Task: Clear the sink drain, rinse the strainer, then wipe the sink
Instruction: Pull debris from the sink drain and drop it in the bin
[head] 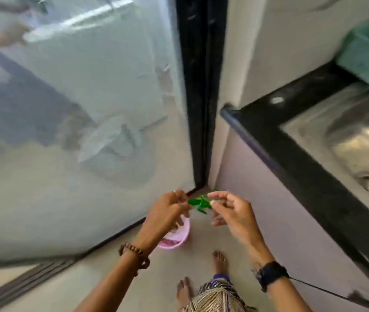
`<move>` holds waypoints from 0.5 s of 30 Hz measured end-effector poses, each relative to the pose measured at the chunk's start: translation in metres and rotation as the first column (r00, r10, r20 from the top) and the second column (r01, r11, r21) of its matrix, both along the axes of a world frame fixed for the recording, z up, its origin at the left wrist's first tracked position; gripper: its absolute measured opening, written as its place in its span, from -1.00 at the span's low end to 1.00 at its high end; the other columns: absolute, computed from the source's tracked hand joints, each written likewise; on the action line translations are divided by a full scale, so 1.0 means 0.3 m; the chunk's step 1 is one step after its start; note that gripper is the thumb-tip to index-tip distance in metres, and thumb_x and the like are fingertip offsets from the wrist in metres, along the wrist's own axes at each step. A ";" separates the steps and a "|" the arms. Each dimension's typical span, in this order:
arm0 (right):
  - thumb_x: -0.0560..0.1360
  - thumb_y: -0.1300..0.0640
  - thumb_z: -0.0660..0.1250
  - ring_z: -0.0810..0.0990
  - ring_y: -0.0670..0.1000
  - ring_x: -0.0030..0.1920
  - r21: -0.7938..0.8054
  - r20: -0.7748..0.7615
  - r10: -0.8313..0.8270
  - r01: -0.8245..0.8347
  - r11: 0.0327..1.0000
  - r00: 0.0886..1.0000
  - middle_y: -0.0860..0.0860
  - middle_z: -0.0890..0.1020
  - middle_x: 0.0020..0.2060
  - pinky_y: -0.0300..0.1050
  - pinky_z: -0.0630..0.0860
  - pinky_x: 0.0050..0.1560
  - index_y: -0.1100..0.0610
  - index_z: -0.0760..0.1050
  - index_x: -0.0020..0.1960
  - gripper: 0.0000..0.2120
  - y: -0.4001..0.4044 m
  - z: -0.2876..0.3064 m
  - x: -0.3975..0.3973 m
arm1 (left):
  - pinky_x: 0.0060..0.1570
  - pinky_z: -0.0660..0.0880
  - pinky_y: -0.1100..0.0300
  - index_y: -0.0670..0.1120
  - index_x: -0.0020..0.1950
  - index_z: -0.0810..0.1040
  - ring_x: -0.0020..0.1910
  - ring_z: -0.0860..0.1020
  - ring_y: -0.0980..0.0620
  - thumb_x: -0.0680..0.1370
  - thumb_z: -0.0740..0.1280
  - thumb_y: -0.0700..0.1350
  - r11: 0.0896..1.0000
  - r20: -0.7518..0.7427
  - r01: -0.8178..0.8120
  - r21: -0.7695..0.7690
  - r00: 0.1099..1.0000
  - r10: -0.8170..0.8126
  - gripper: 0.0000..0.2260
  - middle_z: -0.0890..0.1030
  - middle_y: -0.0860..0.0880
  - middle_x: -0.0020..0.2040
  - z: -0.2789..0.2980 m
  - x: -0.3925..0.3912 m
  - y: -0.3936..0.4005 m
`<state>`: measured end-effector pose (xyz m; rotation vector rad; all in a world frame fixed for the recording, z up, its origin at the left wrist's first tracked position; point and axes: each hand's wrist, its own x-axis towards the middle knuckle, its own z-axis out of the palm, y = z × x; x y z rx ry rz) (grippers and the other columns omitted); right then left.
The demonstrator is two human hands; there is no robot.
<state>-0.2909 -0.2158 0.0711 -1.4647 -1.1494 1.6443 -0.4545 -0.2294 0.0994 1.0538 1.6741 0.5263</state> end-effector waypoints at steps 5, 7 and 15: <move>0.48 0.25 0.31 0.57 -0.16 -0.37 -0.025 0.239 0.231 -0.232 0.972 0.943 -0.02 0.62 -0.28 -0.19 0.56 -0.41 -0.05 0.51 -0.17 -0.81 0.022 -0.322 -0.220 | -0.58 0.37 0.35 -0.06 -0.35 0.47 -0.59 0.46 0.16 0.43 0.31 -0.25 0.967 -0.056 -0.228 -0.112 0.973 0.222 -0.82 0.61 -0.10 -0.34 -0.359 -0.203 -0.088; 0.49 0.19 0.29 0.60 -0.04 -0.26 -0.046 0.364 0.303 -0.308 0.950 0.881 0.00 0.64 -0.21 -0.09 0.59 -0.31 0.01 0.53 -0.08 -0.90 0.036 -0.493 -0.280 | -0.60 0.36 0.35 -0.09 -0.33 0.48 -0.60 0.45 0.17 0.44 0.31 -0.25 0.936 -0.061 -0.310 -0.167 0.951 0.304 -0.84 0.61 -0.09 -0.34 -0.543 -0.247 -0.098; 0.50 0.16 0.24 0.60 0.13 -0.06 -0.141 0.573 0.467 -0.481 0.866 0.673 0.09 0.65 -0.01 -0.13 0.45 -0.17 0.14 0.53 -0.02 -0.88 0.105 -1.343 -0.461 | -0.46 0.48 0.21 -0.29 -0.23 0.59 -0.44 0.53 -0.06 0.42 0.32 -0.30 0.851 -0.183 -0.466 -0.242 0.883 0.432 -0.92 0.63 -0.23 -0.31 -1.423 -0.334 -0.080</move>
